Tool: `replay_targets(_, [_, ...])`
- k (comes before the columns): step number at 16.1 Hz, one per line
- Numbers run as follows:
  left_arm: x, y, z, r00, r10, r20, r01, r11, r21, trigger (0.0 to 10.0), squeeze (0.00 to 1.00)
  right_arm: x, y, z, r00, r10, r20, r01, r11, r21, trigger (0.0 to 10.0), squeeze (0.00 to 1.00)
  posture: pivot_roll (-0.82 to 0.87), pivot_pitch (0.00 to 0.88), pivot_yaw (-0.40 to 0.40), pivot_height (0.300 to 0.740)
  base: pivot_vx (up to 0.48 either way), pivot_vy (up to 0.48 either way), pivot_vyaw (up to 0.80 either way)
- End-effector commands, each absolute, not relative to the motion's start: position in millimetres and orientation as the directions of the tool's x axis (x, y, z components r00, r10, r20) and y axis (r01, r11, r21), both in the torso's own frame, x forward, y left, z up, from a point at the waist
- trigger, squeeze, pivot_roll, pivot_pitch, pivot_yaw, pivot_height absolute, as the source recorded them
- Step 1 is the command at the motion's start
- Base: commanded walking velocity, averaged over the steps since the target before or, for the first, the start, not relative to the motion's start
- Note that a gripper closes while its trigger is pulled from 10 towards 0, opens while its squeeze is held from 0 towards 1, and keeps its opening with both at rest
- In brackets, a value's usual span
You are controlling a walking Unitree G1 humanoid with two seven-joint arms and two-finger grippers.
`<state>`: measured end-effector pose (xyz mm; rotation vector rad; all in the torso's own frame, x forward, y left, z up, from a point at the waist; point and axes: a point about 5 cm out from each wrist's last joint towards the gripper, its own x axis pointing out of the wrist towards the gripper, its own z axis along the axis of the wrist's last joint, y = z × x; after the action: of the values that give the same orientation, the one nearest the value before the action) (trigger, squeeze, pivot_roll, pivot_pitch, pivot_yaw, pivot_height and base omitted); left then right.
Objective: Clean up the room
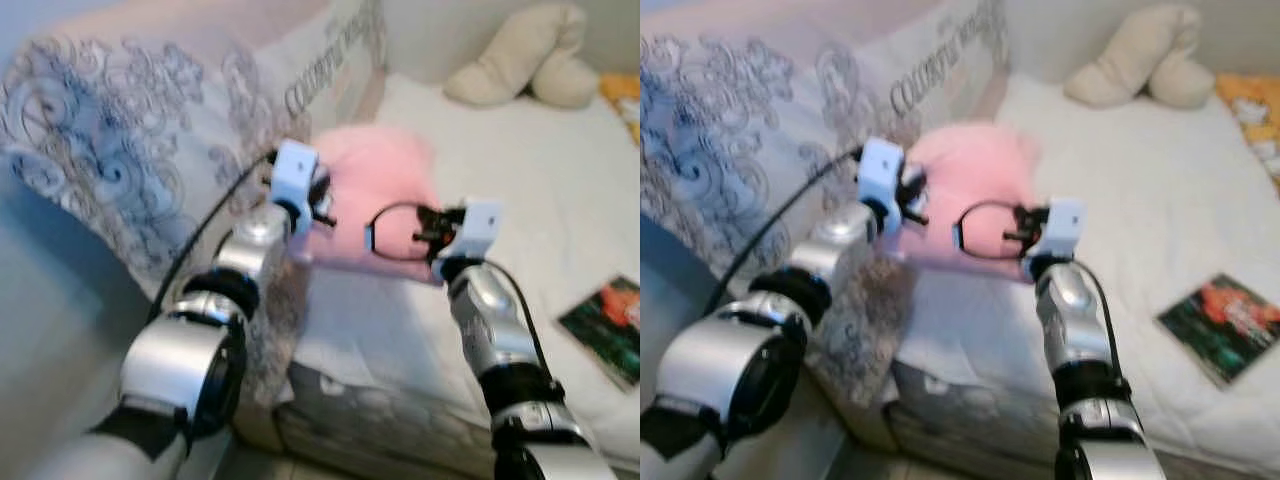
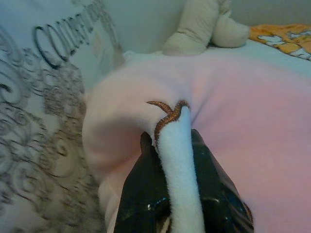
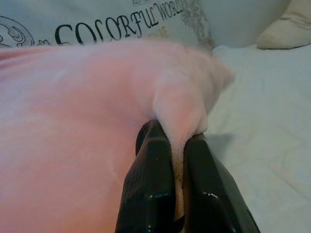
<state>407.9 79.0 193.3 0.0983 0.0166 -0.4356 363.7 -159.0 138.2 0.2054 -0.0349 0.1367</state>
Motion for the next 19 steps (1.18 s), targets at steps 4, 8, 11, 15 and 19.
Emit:
replay_targets(4, [410.5, 73.4, 205.3, 0.915, -0.403, -0.008, 0.402, 0.910, 0.099, 10.0, 0.00, 366.4, -180.1, 139.6, 0.996, 0.084, 0.035, -0.089, 0.983, 0.160, 10.0, 0.00, 0.03, 0.093, 0.054, 0.740, 0.446, 0.000, 0.00])
replay_targets(8, [408.1, 78.0, 186.5, 0.951, -0.303, -0.064, 0.310, 0.936, 0.165, 10.0, 0.00, 370.9, -166.8, 114.9, 0.983, 0.159, -0.092, -0.147, 0.981, 0.127, 10.0, 0.00, 0.04, 0.304, 0.011, 0.740, 0.211, 0.000, 0.00])
replay_targets(11, [399.4, 92.2, 151.8, 0.966, -0.213, -0.148, 0.230, 0.967, 0.108, 10.0, 0.00, 357.8, -143.8, 76.1, 0.946, 0.196, -0.257, -0.164, 0.977, 0.139, 10.0, 0.00, 0.06, 0.355, 0.000, 0.740, 0.000, 0.000, 0.00])
replay_targets(15, [389.5, 78.8, 130.8, 0.952, -0.221, -0.210, 0.219, 0.975, -0.035, 10.0, 0.00, 352.2, -141.1, 62.7, 0.926, 0.197, -0.321, -0.169, 0.979, 0.112, 10.0, 0.00, 0.06, 0.354, -0.016, 0.740, 0.000, 0.000, 0.00])
replay_targets(19, [391.4, 64.9, 142.2, 0.952, -0.260, -0.164, 0.246, 0.964, -0.102, 10.0, 0.00, 360.5, -158.5, 77.5, 0.953, 0.148, -0.264, -0.123, 0.987, 0.107, 10.0, 0.00, 0.05, 0.332, -0.021, 0.740, 0.000, 0.000, 0.00])
